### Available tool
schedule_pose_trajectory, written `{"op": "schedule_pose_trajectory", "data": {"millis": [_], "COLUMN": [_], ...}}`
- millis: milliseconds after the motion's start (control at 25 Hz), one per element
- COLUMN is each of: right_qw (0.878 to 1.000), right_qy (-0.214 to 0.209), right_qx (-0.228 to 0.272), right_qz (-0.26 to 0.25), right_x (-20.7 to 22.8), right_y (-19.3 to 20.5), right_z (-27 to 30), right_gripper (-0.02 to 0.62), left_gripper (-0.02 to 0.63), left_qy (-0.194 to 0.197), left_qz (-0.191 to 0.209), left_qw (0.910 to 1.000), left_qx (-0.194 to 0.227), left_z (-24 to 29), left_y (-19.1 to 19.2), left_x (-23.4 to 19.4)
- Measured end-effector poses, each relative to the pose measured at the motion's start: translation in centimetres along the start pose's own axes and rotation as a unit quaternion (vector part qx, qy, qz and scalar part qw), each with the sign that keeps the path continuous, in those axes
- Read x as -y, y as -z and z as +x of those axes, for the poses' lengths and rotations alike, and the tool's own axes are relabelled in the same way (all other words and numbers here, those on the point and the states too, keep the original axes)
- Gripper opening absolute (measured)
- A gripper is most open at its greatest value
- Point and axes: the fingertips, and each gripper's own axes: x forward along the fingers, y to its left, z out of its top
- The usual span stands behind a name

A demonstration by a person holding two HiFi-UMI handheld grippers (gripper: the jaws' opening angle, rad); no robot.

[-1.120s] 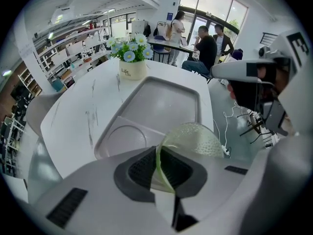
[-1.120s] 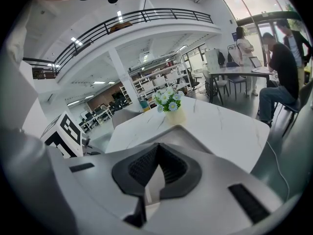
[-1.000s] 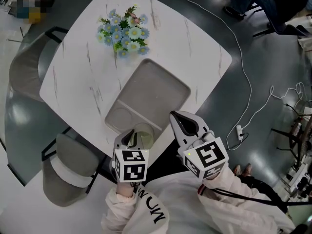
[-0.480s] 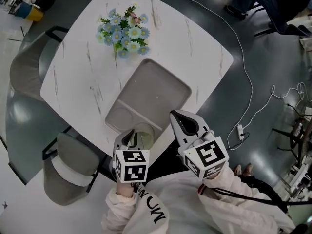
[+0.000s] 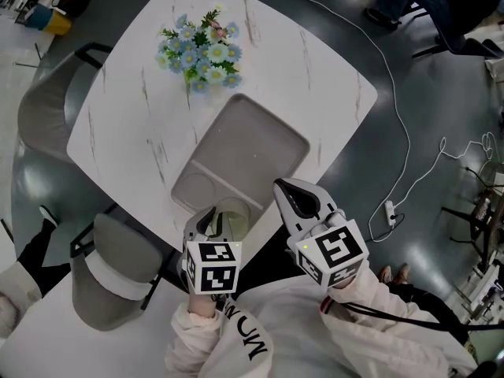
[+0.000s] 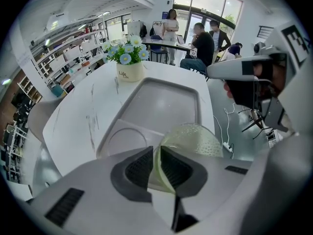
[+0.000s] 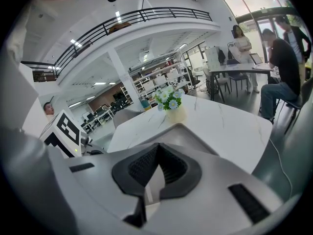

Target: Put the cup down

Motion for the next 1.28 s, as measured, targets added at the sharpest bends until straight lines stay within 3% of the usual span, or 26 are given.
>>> {"op": "schedule_pose_trajectory", "data": {"millis": [840, 1280], "right_qw": [0.999, 0.998], "right_qy": [0.018, 0.019], "right_qx": [0.025, 0.051], "right_qz": [-0.009, -0.027], "right_x": [-0.8, -2.8], "right_y": [-1.0, -1.8], "right_z": [-3.3, -6.1], "right_gripper": [0.005, 0.005], "left_gripper": [0.063, 0.062], "left_qy": [-0.015, -0.027], "left_qz": [0.015, 0.022], "left_qw": [0.9984, 0.9943], "left_qx": [0.053, 0.101], "left_z": [-3.0, -6.6], "left_y": [-1.6, -1.8], "left_x": [0.3, 0.8]}}
